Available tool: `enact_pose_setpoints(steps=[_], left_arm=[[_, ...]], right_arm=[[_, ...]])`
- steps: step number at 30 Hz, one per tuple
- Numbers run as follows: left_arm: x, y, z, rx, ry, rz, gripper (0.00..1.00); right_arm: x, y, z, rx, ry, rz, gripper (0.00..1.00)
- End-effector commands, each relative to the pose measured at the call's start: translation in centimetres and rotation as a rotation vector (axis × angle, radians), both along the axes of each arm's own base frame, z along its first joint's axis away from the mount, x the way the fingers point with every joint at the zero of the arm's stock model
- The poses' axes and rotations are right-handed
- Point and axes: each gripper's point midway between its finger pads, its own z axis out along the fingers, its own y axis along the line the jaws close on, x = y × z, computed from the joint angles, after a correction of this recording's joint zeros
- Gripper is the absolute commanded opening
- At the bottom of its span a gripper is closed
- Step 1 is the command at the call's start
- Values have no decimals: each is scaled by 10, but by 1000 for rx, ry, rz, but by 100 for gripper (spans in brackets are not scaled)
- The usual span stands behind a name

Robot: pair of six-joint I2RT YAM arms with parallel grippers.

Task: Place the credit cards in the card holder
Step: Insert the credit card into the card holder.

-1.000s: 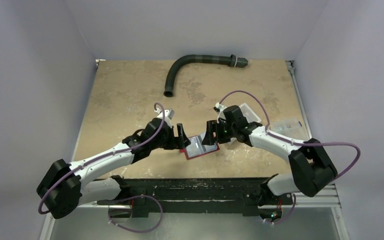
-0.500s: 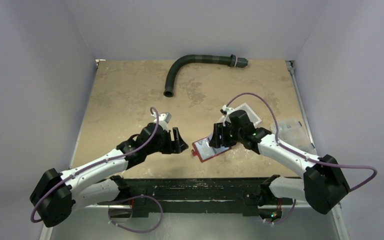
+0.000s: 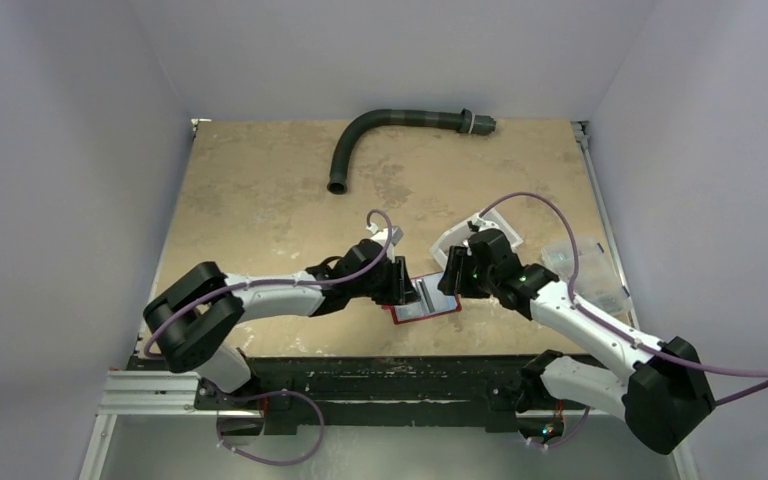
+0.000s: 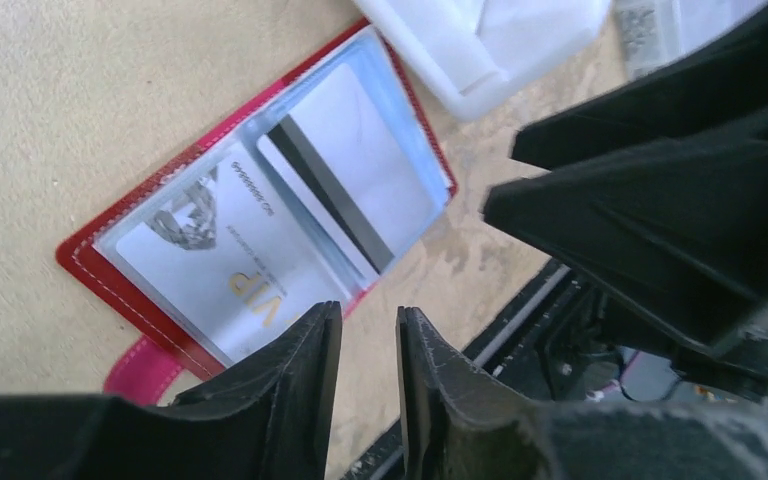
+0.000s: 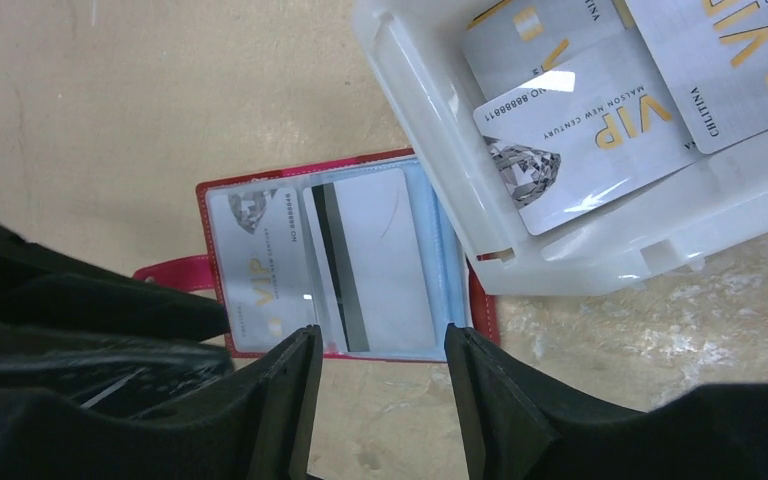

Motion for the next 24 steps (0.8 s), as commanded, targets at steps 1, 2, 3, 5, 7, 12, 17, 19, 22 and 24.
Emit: enact_pose_setpoints(steps=[1, 2, 3, 5, 7, 12, 17, 19, 22, 24], left_arm=[[19, -13, 0, -13, -58, 20, 29], [20, -5, -10, 30, -62, 35, 28], [19, 4, -21, 66, -61, 55, 28], [16, 24, -42, 113, -22, 75, 25], [11, 43, -61, 158, 9, 84, 24], [-2, 92, -80, 241, 34, 152, 22], [-5, 123, -58, 275, -36, 206, 26], [-3, 115, -33, 213, -78, 181, 33], [-10, 98, -6, 122, -76, 109, 41], [-9, 82, 11, 43, -89, 81, 41]], right_arm=[[-3, -2, -1, 50, 1, -67, 57], [-6, -1, -5, 58, 14, -69, 57], [-9, -1, -8, 65, 25, -70, 57], [-13, 1, -13, 92, 34, -75, 56], [-16, 5, -13, 144, 19, -69, 57], [-25, 19, -9, 263, -25, 4, 65], [-29, 20, -30, 196, 31, 56, 68], [-32, 25, -37, 200, 59, 89, 68], [-34, 39, -34, 262, 57, 140, 69], [-33, 47, -31, 316, 55, 145, 67]])
